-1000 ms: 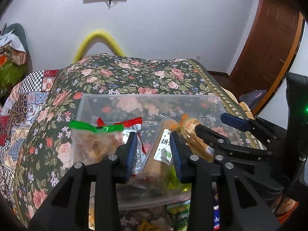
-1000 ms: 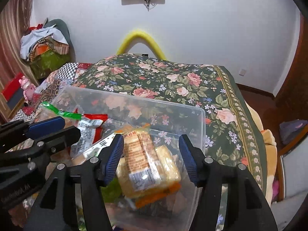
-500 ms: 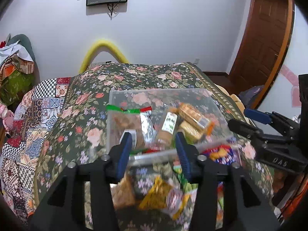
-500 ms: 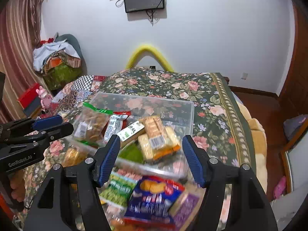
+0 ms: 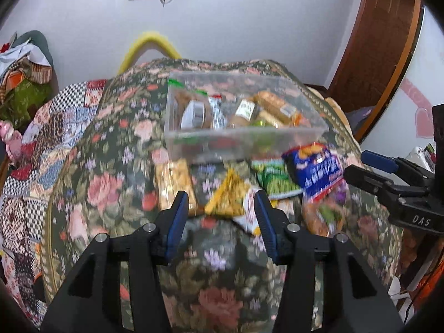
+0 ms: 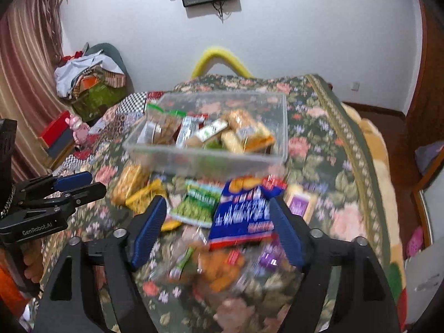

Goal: Organize snacks
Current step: 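Grasp the yellow chip bag with the left tool while the right tool grasps the fried-snack bag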

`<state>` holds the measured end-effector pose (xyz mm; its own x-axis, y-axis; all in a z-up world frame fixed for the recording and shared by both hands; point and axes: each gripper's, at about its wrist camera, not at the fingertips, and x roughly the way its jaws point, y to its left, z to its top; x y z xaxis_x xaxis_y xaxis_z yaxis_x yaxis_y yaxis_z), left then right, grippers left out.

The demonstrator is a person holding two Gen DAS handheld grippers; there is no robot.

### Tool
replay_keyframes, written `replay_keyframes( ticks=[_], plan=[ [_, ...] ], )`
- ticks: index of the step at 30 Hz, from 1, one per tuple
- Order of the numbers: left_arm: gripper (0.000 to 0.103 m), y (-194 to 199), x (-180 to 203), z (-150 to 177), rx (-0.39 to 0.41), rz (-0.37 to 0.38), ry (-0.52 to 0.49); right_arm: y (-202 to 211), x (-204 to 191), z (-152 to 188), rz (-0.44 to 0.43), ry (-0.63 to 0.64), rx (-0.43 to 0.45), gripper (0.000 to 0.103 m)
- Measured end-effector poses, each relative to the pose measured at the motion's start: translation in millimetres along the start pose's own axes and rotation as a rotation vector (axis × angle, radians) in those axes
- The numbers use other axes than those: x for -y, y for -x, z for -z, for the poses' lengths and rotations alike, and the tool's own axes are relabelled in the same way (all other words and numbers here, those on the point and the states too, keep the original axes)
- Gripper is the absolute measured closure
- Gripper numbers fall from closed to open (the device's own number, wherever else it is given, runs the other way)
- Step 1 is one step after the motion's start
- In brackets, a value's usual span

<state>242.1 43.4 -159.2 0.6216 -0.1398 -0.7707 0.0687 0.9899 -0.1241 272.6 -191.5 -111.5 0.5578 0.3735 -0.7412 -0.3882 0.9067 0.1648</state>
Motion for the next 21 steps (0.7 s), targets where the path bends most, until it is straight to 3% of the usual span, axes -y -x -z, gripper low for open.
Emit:
replay_keyframes(
  ticks=[7,11,13,21],
  plan=[
    [0.044,-4.3,7.7,27.4,-0.028,-0.005,-0.011,-27.2,-7.8,30.4,0.001,-0.003,-0.106,0.027],
    [0.040,-7.6,13.6,39.1,-0.040,-0.019,-0.039,-31.2,-7.9,43.8,-0.044,-0.026,-0.140,0.027],
    [0.037,-10.3,15.7,44.4,-0.054,-0.007,-0.041,-32.6,-7.9,47.2,-0.040,-0.030,-0.144,0.019],
    [0.037,-29.7,15.5,50.1,-0.092,0.006,-0.023,-41.0,-0.8,50.7,-0.038,-0.060,-0.154,0.000]
  ],
)
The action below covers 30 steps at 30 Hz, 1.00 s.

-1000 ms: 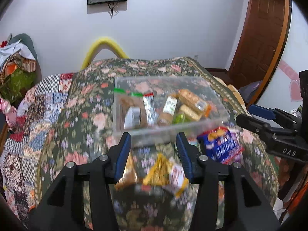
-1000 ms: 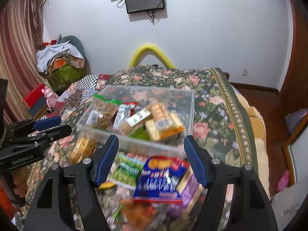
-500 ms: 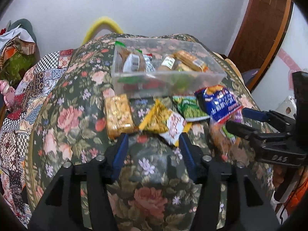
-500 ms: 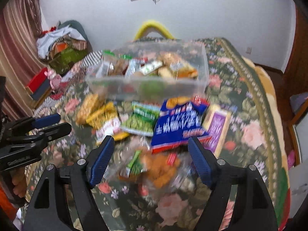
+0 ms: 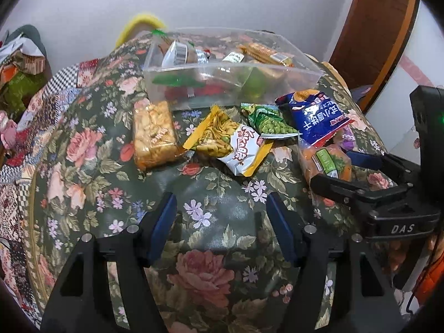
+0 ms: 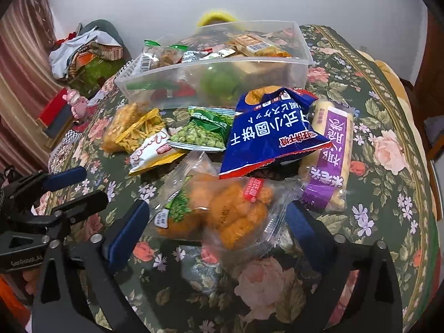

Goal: Organize snacks
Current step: 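Grasp the yellow chip bag with the left tool while the right tool grasps the fried-snack bag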

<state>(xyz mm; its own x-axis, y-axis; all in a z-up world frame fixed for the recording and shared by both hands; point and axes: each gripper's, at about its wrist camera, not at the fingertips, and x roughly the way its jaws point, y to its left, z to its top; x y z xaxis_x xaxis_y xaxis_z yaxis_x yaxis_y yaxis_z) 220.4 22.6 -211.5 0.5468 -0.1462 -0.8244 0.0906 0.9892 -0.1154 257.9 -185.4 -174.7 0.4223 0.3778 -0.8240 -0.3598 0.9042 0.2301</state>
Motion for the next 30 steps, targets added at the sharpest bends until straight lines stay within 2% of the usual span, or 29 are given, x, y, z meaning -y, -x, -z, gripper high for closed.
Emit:
replay_keyframes(
  ticks=[3,6,9,10,14,19,30],
  plan=[
    [0.037,-5.2,1.2,-4.1,0.008,-0.003,-0.001,-10.5,-1.5,2.1,-0.014,0.003,-0.037,0.000],
    [0.037,-10.5,1.6,-9.7,0.019,-0.016,-0.002,-11.0,-7.1,1.8,0.018,0.039,-0.014,0.006],
    [0.036,-17.1,-0.9,-15.3,0.014,-0.004,0.013,-10.4,-6.6,0.8,0.006,0.046,-0.010,0.020],
    [0.036,-19.0,-1.6,-17.1,0.012,0.003,0.019,-8.8,-6.1,1.1,0.005,0.049,-0.005,0.030],
    [0.036,-21.3,-1.2,-22.0,0.025,0.014,0.024,-4.8,1.9,3.3,-0.023,0.044,-0.010,0.044],
    [0.036,-35.2,0.8,-32.3,0.009,0.023,0.042,1.1,10.6,8.0,-0.037,0.027,-0.009,0.047],
    [0.038,-72.8,10.0,-55.7,-0.011,0.018,0.058,-1.8,11.5,5.8,-0.046,0.022,0.000,0.047]
  ],
)
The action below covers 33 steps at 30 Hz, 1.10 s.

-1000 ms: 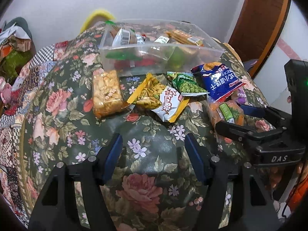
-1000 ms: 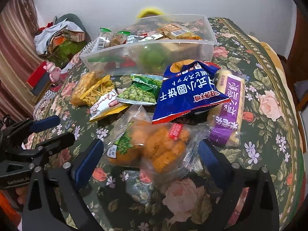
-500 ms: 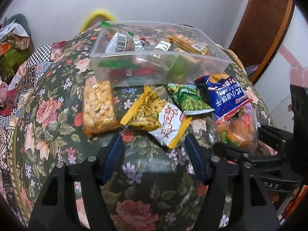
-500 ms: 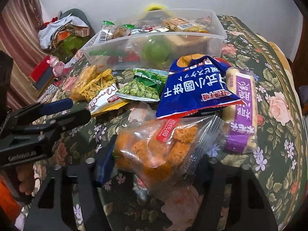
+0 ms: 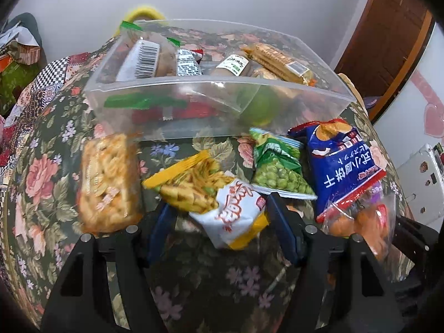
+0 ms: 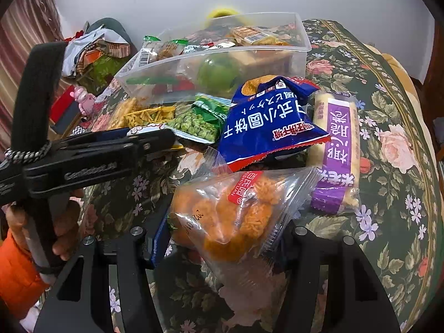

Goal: Organize snacks
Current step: 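Grasp the yellow chip bag with the left tool while the right tool grasps the fried-snack bag, then lower the chip bag and fried-snack bag into the clear box and release both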

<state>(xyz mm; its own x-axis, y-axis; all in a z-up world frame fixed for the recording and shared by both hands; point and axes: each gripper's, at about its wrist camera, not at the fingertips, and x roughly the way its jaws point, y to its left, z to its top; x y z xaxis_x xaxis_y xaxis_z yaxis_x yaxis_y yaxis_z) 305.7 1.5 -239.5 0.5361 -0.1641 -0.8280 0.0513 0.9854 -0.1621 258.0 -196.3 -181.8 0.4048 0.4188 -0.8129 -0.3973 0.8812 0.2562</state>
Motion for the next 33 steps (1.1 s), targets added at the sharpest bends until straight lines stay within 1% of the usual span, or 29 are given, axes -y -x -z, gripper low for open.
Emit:
replay_keyframes(
  ticks=[1,2,3,4,7,10,15,20,27,33],
  plan=[
    [0.042,-2.6,0.0,-0.8,-0.003,0.008,0.005,0.2,-0.1,0.2,0.001,0.002,0.001,0.047],
    [0.043,-4.3,0.5,-1.2,-0.005,0.016,0.008,0.7,0.1,0.5,0.001,0.003,0.001,0.047],
    [0.055,-4.5,0.7,-1.2,-0.002,0.019,0.009,1.2,0.3,0.6,0.001,0.002,0.002,0.047],
    [0.063,-4.4,0.8,-0.7,-0.001,0.020,0.007,1.5,0.8,0.5,-0.001,-0.001,0.001,0.047],
    [0.066,1.7,-1.9,3.3,-0.003,0.020,0.003,2.7,0.7,0.5,-0.004,-0.010,0.000,0.048],
    [0.069,13.6,2.7,11.5,0.007,-0.013,-0.047,6.1,0.8,-0.4,-0.005,-0.015,0.002,0.048],
    [0.070,42.5,5.5,21.1,0.051,-0.008,-0.070,18.6,-5.8,-6.4,-0.005,-0.001,0.028,0.048],
    [0.070,73.0,6.6,17.1,0.106,-0.004,-0.073,38.1,-17.1,-15.9,-0.003,0.028,0.074,0.048],
    [0.070,101.1,7.2,-3.1,0.193,0.010,-0.047,61.1,-22.8,-43.2,0.011,0.039,0.162,0.048],
    [0.070,111.4,12.6,-26.9,0.242,0.013,-0.053,68.1,-19.8,-70.8,0.041,0.058,0.224,0.048]
  ],
)
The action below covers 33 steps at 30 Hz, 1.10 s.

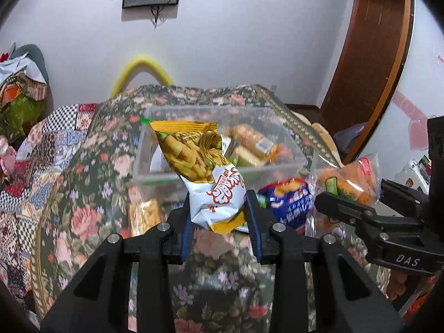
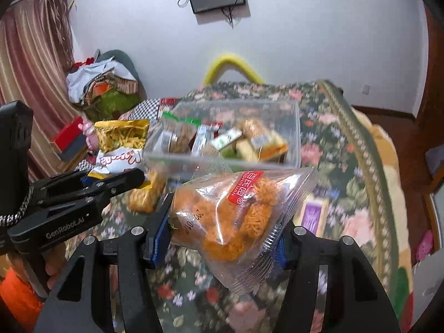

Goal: Organize snacks
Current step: 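Lower the chip bag and fried-snack bag into the clear box and release both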

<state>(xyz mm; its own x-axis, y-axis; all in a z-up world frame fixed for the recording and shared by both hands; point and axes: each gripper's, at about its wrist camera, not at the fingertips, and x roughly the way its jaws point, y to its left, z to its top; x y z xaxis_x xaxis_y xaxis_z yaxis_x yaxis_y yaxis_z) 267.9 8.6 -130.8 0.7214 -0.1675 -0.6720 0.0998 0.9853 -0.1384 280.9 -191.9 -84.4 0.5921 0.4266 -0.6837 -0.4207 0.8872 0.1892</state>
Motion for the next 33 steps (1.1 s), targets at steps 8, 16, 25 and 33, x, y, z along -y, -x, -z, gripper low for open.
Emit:
replay_keyframes(
  ticks=[8,16,25,33],
  plan=[
    [0.069,-15.4,0.3,-32.3,0.029,0.018,0.028,-10.1,5.8,-23.9,0.039,0.009,0.044,0.048],
    [0.069,-46.8,3.0,-55.0,0.003,0.003,-0.002,-29.9,16.8,-49.0,0.077,0.009,0.063,0.048],
    [0.069,-96.3,0.3,-76.7,-0.040,-0.016,-0.013,-64.5,39.3,-74.6,0.117,-0.023,0.051,0.048],
    [0.069,-140.5,-9.6,-79.7,-0.105,-0.015,0.011,-94.4,48.4,-85.7,0.119,-0.020,0.012,0.048]
  ],
)
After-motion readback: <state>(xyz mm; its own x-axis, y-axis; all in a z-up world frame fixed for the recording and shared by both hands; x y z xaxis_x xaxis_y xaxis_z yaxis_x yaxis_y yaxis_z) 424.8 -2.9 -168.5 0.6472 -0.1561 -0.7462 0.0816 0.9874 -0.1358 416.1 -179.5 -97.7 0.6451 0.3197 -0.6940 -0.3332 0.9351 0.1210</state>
